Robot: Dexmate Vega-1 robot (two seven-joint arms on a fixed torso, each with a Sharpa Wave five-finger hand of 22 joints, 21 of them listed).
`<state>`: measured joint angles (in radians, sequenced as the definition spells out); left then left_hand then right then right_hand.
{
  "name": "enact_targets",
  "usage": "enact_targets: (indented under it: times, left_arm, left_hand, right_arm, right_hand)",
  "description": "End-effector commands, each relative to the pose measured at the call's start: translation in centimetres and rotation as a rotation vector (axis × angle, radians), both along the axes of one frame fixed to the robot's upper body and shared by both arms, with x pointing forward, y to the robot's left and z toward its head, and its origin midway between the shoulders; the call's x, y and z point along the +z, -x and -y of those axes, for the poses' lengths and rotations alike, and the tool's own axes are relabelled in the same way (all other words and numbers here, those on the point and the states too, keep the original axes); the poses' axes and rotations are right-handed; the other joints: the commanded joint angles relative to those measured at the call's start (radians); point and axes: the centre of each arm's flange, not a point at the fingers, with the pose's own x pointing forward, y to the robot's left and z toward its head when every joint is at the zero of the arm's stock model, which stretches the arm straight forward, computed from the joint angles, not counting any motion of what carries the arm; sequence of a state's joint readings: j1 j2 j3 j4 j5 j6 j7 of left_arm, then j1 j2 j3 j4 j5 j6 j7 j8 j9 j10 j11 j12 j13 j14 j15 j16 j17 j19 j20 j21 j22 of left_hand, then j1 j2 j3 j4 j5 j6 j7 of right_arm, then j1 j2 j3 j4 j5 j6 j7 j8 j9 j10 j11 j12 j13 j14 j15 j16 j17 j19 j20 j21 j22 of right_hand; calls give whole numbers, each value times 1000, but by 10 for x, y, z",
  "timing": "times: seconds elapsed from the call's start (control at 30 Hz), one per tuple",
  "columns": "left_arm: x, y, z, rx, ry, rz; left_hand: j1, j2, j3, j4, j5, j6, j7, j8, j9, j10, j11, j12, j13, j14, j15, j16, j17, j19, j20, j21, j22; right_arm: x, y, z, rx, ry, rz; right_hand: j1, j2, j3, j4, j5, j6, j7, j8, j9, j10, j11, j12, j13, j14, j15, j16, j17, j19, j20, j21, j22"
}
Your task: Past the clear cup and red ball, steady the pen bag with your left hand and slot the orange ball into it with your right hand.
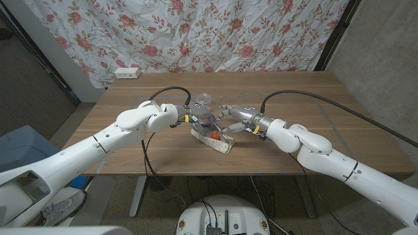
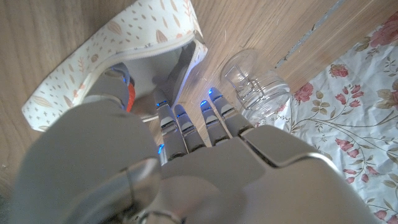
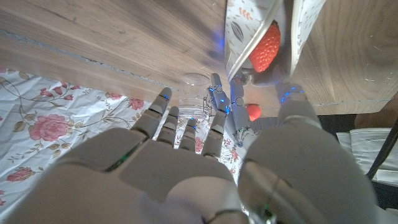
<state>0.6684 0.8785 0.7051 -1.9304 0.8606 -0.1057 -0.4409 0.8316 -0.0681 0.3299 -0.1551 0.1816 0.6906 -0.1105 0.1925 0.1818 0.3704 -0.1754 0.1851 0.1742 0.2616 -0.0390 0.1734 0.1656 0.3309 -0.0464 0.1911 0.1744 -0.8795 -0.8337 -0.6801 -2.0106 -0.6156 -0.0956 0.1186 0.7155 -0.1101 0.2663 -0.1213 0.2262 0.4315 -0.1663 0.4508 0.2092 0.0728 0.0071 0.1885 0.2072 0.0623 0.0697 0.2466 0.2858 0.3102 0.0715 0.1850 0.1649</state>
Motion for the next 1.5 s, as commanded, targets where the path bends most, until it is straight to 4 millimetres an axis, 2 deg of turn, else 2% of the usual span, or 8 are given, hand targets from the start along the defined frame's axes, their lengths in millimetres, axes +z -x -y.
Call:
enact_targets:
  times: [0.03,0.37,0.9,1.5]
  left_arm:
    - [4,4,-3,-5,10,26]
    - [8,6,-6,-6,25,43]
    - [21,17,-17,24,61,52]
    - [29,29,-42,44,186,55]
  left_hand:
    - [-8,8,-3,1,6,23,-1,8,1,24,-1,10,2,19,-104,9,1,13,3,10,2]
    - [-5,16,-2,-1,7,53,2,13,-1,45,-8,13,2,37,-111,12,1,27,-5,13,2]
    - [-3,20,-3,-3,7,41,0,3,-2,41,-6,8,2,35,-109,7,1,23,-2,10,3]
    - [-16,36,-7,5,5,10,-5,-10,-1,23,-3,0,2,26,-103,4,2,15,4,7,3]
  right_arm:
    - [3,1,12,-29,-11,20]
    - [5,1,16,-44,-19,20]
    - [11,3,29,-41,-25,25]
    - [17,0,41,-22,-89,27]
  right_hand:
    - [-19,5,-3,3,9,8,6,2,-1,-1,-1,6,2,-2,6,1,6,-5,0,1,5]
    - [-31,12,-5,8,15,18,7,3,-1,5,-2,10,2,0,5,2,7,-4,1,3,5]
    - [-41,12,-9,10,22,14,9,-1,-2,5,-2,11,2,1,5,2,8,-5,3,3,5]
    - [-65,36,-9,24,26,9,11,-8,-1,18,-6,17,2,1,5,3,11,-4,7,5,5]
